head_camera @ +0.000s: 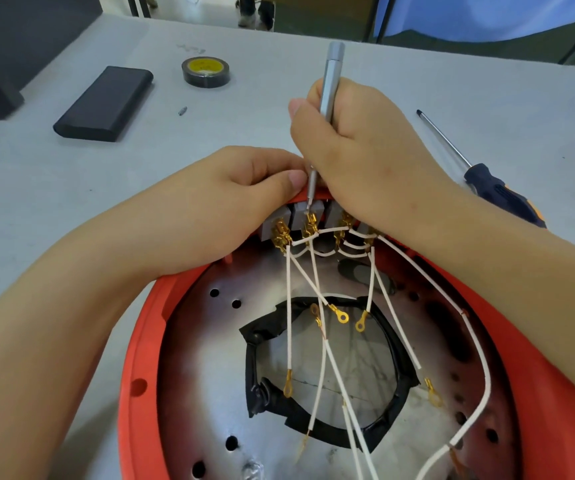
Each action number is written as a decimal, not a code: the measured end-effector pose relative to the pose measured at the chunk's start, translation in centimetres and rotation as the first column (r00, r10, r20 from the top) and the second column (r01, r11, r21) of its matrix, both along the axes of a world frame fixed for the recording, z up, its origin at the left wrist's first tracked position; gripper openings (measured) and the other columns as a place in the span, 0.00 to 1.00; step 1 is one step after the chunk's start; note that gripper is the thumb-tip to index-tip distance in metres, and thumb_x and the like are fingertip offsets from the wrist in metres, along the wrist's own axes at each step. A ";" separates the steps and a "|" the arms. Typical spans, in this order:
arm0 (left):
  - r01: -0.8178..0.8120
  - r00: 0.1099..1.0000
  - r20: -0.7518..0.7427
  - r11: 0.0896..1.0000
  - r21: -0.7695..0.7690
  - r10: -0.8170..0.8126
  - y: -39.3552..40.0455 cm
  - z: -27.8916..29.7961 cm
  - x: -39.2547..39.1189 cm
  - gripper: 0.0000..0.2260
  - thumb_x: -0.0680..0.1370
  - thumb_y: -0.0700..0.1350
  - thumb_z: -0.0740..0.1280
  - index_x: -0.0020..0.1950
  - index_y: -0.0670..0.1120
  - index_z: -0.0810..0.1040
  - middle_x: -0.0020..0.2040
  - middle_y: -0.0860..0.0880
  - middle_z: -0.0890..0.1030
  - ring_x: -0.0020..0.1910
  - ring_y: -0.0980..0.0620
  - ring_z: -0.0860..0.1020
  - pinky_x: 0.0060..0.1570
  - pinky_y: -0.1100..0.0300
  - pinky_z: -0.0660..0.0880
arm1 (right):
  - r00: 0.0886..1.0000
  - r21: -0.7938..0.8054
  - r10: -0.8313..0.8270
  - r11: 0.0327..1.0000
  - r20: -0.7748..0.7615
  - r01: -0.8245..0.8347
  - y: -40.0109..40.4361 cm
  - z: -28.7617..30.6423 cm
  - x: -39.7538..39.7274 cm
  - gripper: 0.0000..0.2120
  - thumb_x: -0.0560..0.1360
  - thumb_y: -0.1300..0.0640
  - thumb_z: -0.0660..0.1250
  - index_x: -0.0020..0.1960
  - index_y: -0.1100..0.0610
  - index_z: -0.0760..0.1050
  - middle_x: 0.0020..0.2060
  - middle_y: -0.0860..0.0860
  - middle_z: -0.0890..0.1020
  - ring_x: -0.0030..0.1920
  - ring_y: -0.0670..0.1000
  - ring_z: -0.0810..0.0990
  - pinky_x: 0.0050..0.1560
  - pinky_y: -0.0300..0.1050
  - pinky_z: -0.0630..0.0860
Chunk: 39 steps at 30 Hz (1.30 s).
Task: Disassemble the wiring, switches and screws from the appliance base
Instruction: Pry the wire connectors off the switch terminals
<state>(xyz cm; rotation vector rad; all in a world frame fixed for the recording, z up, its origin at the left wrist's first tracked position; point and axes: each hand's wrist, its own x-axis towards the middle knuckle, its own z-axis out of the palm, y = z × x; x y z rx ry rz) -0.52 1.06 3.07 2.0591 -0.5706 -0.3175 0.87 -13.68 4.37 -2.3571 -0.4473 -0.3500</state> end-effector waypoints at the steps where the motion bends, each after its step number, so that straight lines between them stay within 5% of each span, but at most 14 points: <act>1: 0.012 1.000 0.002 1.000 -0.003 -0.012 0.0 -0.1 0.0 0.13 0.79 0.52 0.59 0.61 0.58 0.78 0.55 0.55 0.83 0.57 0.46 0.80 0.61 0.40 0.72 | 0.999 0.006 -0.017 1.000 0.033 0.017 0.0 -0.1 -0.1 0.17 0.80 0.52 0.57 0.33 0.49 0.60 0.27 0.45 0.66 0.29 0.45 0.67 0.35 0.43 0.67; 4: 0.016 1.000 -0.023 0.999 -0.033 -0.017 0.0 -0.2 0.2 0.13 0.83 0.45 0.57 0.61 0.54 0.78 0.54 0.57 0.83 0.56 0.59 0.80 0.63 0.57 0.71 | 0.995 0.042 -0.043 0.998 0.092 0.039 0.1 -0.2 -0.2 0.17 0.78 0.53 0.59 0.31 0.50 0.59 0.25 0.45 0.63 0.28 0.45 0.65 0.33 0.45 0.67; 8: 0.001 1.000 -0.013 1.000 -0.013 -0.001 0.1 -0.2 0.3 0.12 0.82 0.48 0.58 0.56 0.52 0.81 0.51 0.50 0.84 0.55 0.47 0.80 0.60 0.51 0.73 | 1.000 0.081 -0.010 0.997 0.002 0.010 0.1 0.3 0.0 0.17 0.76 0.57 0.60 0.31 0.52 0.59 0.26 0.47 0.63 0.28 0.45 0.64 0.32 0.47 0.69; 13: -0.021 1.000 -0.005 1.000 0.008 0.021 0.1 -0.3 0.4 0.11 0.81 0.49 0.58 0.55 0.56 0.81 0.51 0.52 0.85 0.54 0.51 0.81 0.60 0.52 0.74 | 0.999 0.087 -0.020 0.996 -0.045 0.024 0.2 0.3 0.2 0.17 0.75 0.58 0.61 0.30 0.53 0.58 0.26 0.47 0.61 0.27 0.44 0.62 0.31 0.40 0.64; 16: -0.019 1.000 -0.001 0.999 -0.036 0.019 0.0 -0.2 0.3 0.11 0.82 0.47 0.59 0.54 0.57 0.81 0.50 0.58 0.84 0.52 0.59 0.81 0.58 0.67 0.72 | 0.998 0.091 -0.043 0.995 -0.039 0.046 0.1 0.1 0.2 0.17 0.74 0.57 0.62 0.30 0.52 0.59 0.25 0.46 0.61 0.27 0.44 0.62 0.32 0.40 0.64; 20: 0.016 1.000 0.012 0.999 -0.030 -0.015 0.1 -0.1 0.3 0.12 0.82 0.45 0.57 0.58 0.56 0.79 0.50 0.61 0.84 0.51 0.64 0.80 0.54 0.73 0.71 | 0.992 0.181 0.052 0.983 -0.115 -0.031 0.0 0.5 0.0 0.14 0.72 0.61 0.64 0.32 0.55 0.62 0.26 0.49 0.61 0.27 0.44 0.62 0.29 0.35 0.63; 27: -0.028 0.999 -0.019 1.000 0.004 0.028 0.2 -0.2 0.5 0.12 0.81 0.48 0.58 0.54 0.51 0.82 0.49 0.52 0.85 0.52 0.51 0.82 0.57 0.56 0.73 | 0.964 0.171 0.085 0.984 -0.253 -0.042 0.2 0.7 0.7 0.16 0.71 0.60 0.65 0.29 0.53 0.62 0.20 0.43 0.62 0.23 0.42 0.64 0.25 0.31 0.63; 35: 0.014 0.999 -0.042 0.999 -0.036 -0.016 0.4 -0.3 0.4 0.12 0.82 0.48 0.58 0.58 0.55 0.80 0.50 0.57 0.85 0.53 0.56 0.82 0.60 0.54 0.75 | 0.994 0.198 0.065 0.979 -0.091 -0.046 -0.3 0.5 0.2 0.15 0.72 0.61 0.64 0.31 0.55 0.62 0.25 0.47 0.62 0.27 0.43 0.62 0.29 0.34 0.63; 39: 0.018 0.999 -0.035 0.999 -0.046 -0.020 0.5 -0.4 0.5 0.12 0.82 0.48 0.58 0.55 0.56 0.81 0.49 0.58 0.85 0.52 0.60 0.82 0.58 0.63 0.74 | 0.997 0.192 0.044 0.981 -0.065 -0.030 -0.5 0.4 0.1 0.15 0.72 0.62 0.64 0.30 0.55 0.62 0.25 0.48 0.64 0.27 0.43 0.64 0.30 0.34 0.65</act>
